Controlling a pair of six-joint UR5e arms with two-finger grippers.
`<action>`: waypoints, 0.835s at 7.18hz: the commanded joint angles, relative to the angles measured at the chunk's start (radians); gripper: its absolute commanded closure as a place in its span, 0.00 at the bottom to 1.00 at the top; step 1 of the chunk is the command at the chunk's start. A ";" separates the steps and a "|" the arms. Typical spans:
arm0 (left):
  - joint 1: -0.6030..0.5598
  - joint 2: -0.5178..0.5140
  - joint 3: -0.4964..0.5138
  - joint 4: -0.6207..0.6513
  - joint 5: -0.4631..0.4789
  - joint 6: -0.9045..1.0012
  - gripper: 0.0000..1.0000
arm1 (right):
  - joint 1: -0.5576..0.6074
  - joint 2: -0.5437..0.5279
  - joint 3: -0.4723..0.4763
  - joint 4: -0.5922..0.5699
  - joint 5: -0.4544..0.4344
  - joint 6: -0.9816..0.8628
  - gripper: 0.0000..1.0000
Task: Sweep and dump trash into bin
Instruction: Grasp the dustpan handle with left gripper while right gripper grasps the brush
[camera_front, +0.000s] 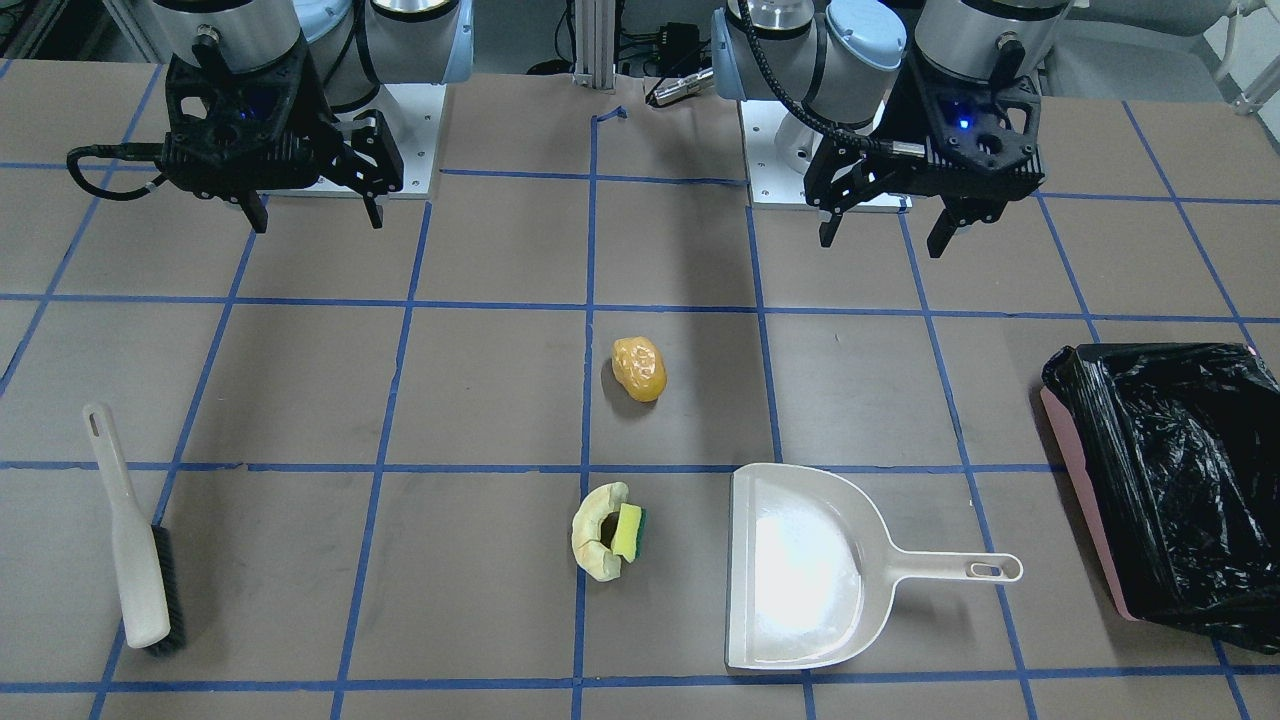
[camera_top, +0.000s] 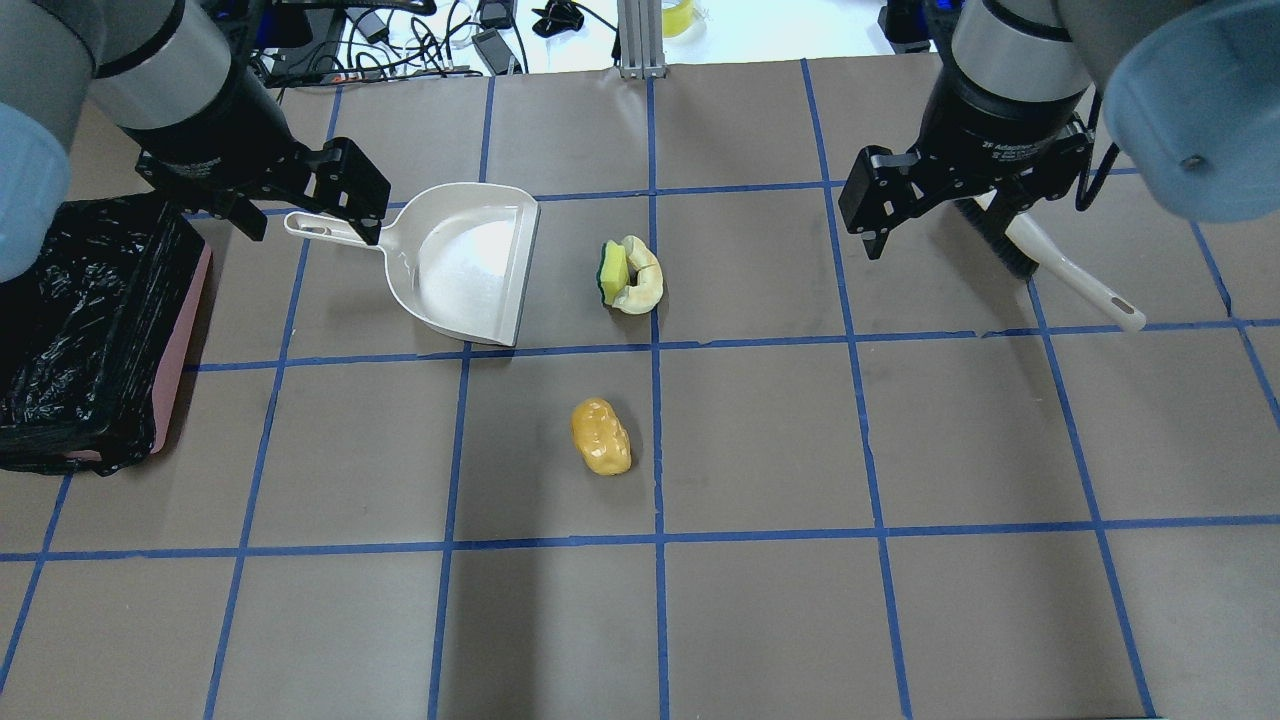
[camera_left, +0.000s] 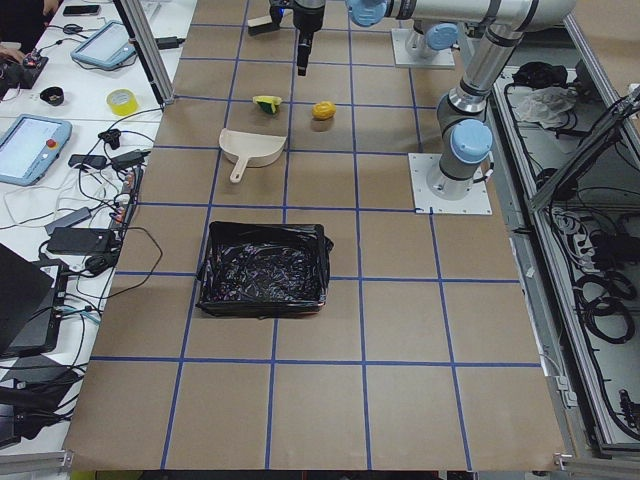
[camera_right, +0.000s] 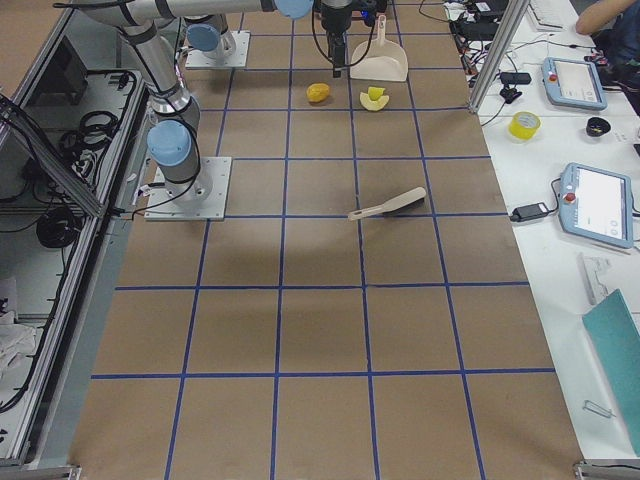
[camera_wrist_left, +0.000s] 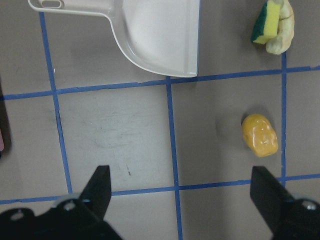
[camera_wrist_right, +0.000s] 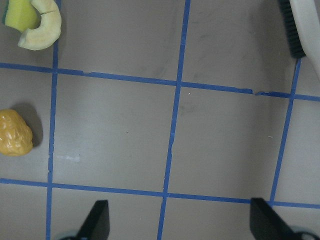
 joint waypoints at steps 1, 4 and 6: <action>0.024 -0.024 -0.016 0.004 0.003 0.196 0.00 | 0.000 0.000 0.000 -0.005 0.002 0.000 0.00; 0.226 -0.077 -0.087 0.085 -0.014 0.709 0.00 | -0.081 0.002 -0.003 -0.020 0.006 -0.050 0.00; 0.237 -0.158 -0.142 0.273 -0.005 1.127 0.00 | -0.185 0.057 0.012 -0.054 0.005 -0.275 0.01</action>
